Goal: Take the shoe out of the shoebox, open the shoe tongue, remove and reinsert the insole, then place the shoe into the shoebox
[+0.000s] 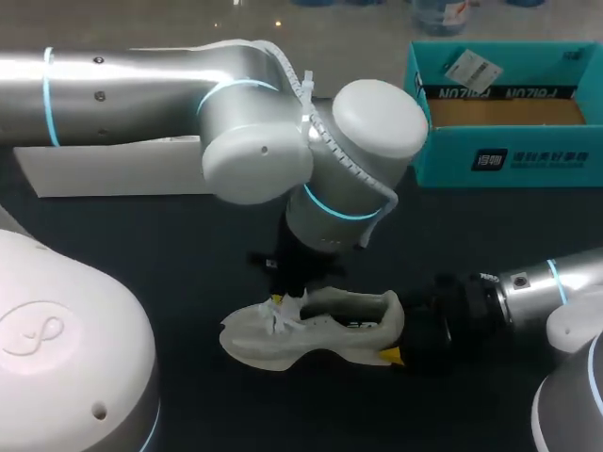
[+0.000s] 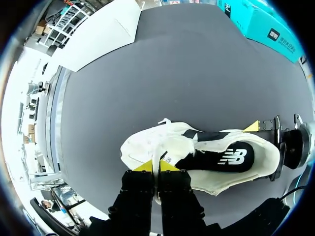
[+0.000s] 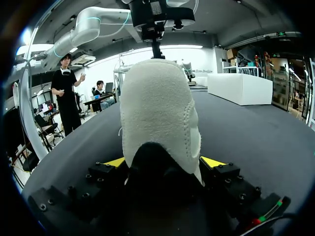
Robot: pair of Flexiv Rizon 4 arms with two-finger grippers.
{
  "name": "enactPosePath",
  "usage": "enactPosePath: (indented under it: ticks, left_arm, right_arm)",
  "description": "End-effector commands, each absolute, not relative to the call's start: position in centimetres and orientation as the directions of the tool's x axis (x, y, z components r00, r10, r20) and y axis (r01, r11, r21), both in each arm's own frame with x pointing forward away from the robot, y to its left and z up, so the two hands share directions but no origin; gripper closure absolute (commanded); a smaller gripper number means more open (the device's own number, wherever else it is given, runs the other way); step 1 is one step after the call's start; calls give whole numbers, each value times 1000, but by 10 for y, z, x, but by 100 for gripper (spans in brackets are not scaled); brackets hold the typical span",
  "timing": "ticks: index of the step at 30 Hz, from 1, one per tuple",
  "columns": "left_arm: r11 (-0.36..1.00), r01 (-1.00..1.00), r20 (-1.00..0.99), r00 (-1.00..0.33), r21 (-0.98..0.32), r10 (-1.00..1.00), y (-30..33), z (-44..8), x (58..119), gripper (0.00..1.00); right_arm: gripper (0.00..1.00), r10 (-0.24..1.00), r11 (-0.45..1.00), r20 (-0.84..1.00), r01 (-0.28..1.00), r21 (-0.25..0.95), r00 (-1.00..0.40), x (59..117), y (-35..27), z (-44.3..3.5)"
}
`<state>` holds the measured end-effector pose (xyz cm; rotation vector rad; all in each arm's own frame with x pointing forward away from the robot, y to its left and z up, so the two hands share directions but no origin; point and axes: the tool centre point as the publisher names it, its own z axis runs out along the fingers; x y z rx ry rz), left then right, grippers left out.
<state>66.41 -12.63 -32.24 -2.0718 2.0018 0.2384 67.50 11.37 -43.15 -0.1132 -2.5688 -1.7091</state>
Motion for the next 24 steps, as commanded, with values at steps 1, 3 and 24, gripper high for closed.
enactPosePath:
  ticks: [1,3,24]
  left_arm:
    - [-225,-969,-178,240,-102,-954,-116,-320,660,63]
    - [-217,-972,-165,230,-91,-959,-120,-319,658,43]
    - [-210,-977,-120,214,-48,-969,-131,-311,657,100]
  right_arm:
    - [100,33,389,86,92,917,-996,673,114,-433]
    - [100,33,389,86,92,917,-996,673,114,-433]
    - [100,33,389,86,92,917,-996,673,114,-433]
